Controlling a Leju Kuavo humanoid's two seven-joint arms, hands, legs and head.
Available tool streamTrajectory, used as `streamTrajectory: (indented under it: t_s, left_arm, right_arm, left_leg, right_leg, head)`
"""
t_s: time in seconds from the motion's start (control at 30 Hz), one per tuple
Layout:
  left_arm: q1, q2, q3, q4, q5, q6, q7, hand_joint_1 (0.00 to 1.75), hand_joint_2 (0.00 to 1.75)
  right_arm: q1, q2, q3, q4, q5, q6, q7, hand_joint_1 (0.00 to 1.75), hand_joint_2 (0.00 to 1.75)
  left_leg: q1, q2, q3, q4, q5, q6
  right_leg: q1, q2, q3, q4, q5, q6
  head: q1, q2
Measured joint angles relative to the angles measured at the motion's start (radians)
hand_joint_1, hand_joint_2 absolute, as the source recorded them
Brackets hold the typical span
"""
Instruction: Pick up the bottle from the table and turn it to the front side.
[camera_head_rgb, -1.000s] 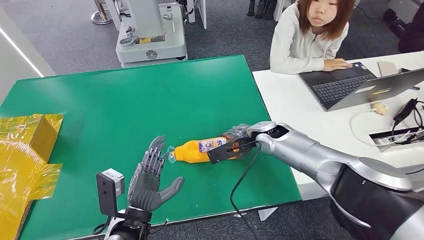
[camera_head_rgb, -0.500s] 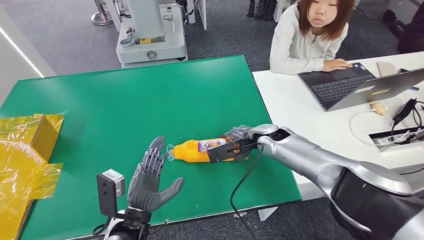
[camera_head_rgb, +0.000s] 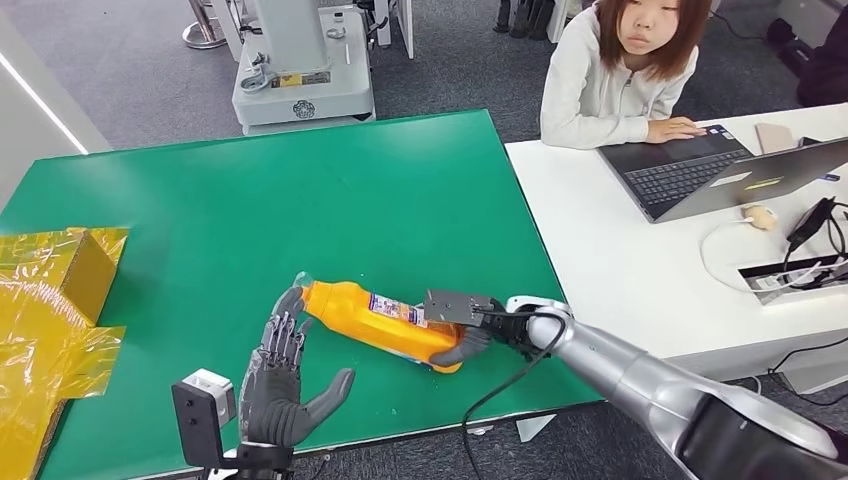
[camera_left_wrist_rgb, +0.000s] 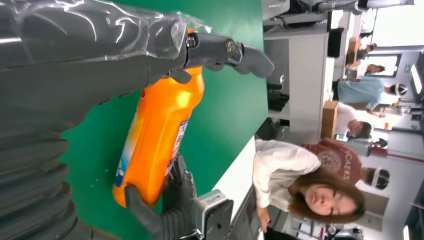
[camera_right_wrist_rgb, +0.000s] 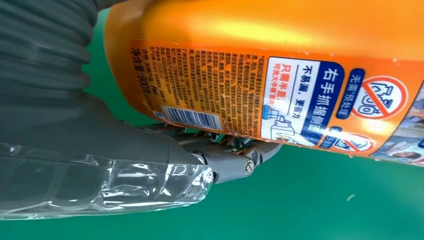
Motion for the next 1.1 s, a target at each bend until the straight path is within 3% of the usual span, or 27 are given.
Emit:
streamTrajectory:
  t_s: [0.2,0.47,0.87,1.1]
  left_arm:
    - [0.054,0.005,-0.005,-0.048,-0.045,0.067,-0.011,0.0,1.75]
    - [0.089,0.016,-0.01,-0.086,-0.058,0.082,0.003,0.0,1.75]
    - [0.046,0.023,-0.012,-0.05,0.011,-0.065,0.021,0.0,1.75]
    - [-0.119,0.025,-0.033,0.113,0.028,-0.165,0.017,0.0,1.75]
  right_arm:
    - [0.21,-0.044,-0.121,-0.172,-0.175,-0.019,-0.082,1.75,1.75]
    - [0.418,-0.05,-0.232,-0.315,-0.181,-0.117,-0.136,1.75,1.75]
    - [0.469,-0.045,-0.282,-0.405,-0.038,-0.179,-0.214,1.75,1.75]
    - [0.403,0.037,-0.261,-0.394,0.095,-0.193,-0.221,1.75,1.75]
  left_leg:
    - [0.0,-0.002,-0.002,0.0,-0.001,0.001]
    - [0.0,-0.001,-0.002,0.0,-0.002,0.001]
    - [0.0,-0.001,-0.002,0.0,-0.002,0.001]
    - [0.0,-0.001,-0.001,0.0,0.0,0.0]
  right_leg:
    - [0.0,-0.002,-0.001,0.0,-0.002,0.0]
    - [0.0,-0.002,-0.001,0.0,-0.003,0.002]
    - [0.0,-0.002,0.0,0.0,-0.002,0.002]
    - [0.0,-0.001,-0.001,0.001,-0.001,-0.001]
  head:
    - [0.0,0.0]
    - [0.0,0.0]
    - [0.0,0.0]
    - [0.0,0.0]
